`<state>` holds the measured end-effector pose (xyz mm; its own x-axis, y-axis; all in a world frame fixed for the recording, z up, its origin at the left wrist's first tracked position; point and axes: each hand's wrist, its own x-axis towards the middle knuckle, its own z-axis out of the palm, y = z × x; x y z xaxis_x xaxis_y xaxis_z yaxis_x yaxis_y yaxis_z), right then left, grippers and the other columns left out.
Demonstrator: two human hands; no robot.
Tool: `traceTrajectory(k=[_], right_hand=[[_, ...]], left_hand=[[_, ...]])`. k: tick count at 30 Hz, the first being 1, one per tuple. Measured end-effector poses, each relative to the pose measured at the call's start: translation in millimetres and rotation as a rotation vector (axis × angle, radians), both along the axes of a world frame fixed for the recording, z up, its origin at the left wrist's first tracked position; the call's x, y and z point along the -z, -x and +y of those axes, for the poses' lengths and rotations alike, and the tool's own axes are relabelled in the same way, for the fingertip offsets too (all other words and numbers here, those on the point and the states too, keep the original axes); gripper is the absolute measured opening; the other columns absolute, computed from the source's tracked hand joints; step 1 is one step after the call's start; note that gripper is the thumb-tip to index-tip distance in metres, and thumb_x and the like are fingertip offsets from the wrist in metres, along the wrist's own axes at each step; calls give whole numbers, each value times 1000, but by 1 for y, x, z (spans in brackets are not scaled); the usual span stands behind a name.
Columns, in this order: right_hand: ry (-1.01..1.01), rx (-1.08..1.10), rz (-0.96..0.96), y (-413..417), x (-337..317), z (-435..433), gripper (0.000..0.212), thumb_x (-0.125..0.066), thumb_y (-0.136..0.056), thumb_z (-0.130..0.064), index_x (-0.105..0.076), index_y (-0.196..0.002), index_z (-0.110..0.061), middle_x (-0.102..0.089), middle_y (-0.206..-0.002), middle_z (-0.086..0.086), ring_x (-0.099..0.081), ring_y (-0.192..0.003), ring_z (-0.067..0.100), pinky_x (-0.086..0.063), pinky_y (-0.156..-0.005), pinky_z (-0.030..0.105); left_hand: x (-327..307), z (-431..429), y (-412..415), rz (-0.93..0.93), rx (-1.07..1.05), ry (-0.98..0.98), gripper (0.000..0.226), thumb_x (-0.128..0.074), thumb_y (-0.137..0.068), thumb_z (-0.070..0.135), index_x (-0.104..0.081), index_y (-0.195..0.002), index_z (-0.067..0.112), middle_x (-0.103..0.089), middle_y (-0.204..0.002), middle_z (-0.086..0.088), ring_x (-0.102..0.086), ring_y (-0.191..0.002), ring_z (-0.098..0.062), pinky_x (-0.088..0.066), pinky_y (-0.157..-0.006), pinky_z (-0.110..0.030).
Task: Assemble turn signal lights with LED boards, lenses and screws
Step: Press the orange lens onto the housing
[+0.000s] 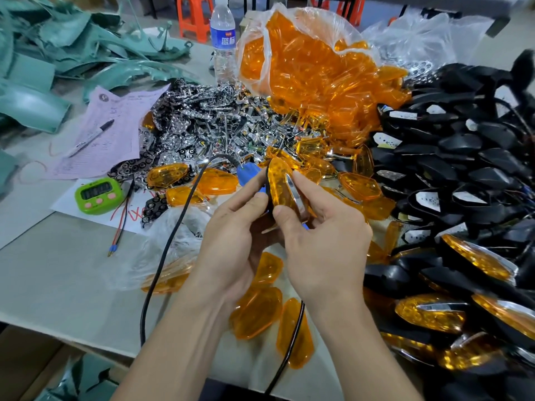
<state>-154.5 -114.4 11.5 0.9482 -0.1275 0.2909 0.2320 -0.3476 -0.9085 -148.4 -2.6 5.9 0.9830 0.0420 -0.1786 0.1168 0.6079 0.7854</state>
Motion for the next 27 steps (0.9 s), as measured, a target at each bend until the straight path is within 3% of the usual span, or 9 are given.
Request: traceTrajectory(k=[4,6,11,15,18,21,25,27], right_hand=[[81,-26,-43,-2,4,0,50,-82,-86,-17,-70,-133,-30,-54,-100,-50,-54,-92,-31,-42,-84,-3],[83,-59,-47,-3,5,0,48,-81,-86,-14,-71,-130,-31,-55,-89,-54,-57,-92,-29,-40,-79,-6],[-42,-126,0,-6,-1,-7,48,-77,-83,-6,-73,-115,-42,-70,-96,-38,-70,-99,-6,-55,-89,17],[-114,-168,47,-10,-4,-12,61,-74,-82,7,-68,-106,-49,-74,-97,-33,-73,-98,-3,-58,-87,18],[-119,-155,56,-8,-5,-12,51,-76,-85,0,-75,-120,-37,-76,-110,-23,-72,-104,-1,-58,-96,31],[-114,-120,78,-7,-7,-14,51,-78,-86,-7,-71,-132,-27,-75,-120,-17,-70,-109,-3,-58,-99,35],[-77,-103,70,-2,-13,-14,54,-79,-81,-24,-70,-133,-32,-76,-111,-25,-72,-103,-2,-60,-94,33],[-63,-112,79,-4,-16,-17,56,-82,-77,-23,-71,-132,-31,-76,-105,-26,-73,-98,-2,-60,-92,33]], left_hand=[[-1,0,-1,15,-50,-90,34,-60,-101,22,-66,-135,21,-79,-110,-12,-78,-91,-27,-62,-65,-33],[-1,2,-3,9,-90,-143,34,-67,-95,21,-71,-129,19,-79,-106,-13,-78,-91,-27,-62,-66,-32],[-1,6,-3,-34,-149,-185,42,-77,-73,24,-78,-113,15,-80,-98,-16,-77,-85,-27,-64,-70,-36],[-1,6,-4,-73,-212,-249,43,-80,-65,22,-78,-108,15,-81,-90,-11,-77,-78,-21,-64,-71,-35],[-5,3,-4,-111,-229,-286,40,-82,-64,21,-81,-104,18,-81,-90,-12,-77,-78,-22,-64,-70,-36],[-9,-1,-4,-150,-225,-295,28,-82,-65,20,-85,-90,31,-81,-89,-9,-78,-75,-19,-62,-65,-30],[-12,-6,-4,-160,-228,-289,34,-81,-66,19,-81,-100,21,-81,-88,-8,-77,-77,-18,-63,-66,-31],[-14,-7,-4,-144,-231,-270,35,-80,-67,18,-78,-101,18,-81,-85,-5,-76,-73,-14,-61,-62,-28]])
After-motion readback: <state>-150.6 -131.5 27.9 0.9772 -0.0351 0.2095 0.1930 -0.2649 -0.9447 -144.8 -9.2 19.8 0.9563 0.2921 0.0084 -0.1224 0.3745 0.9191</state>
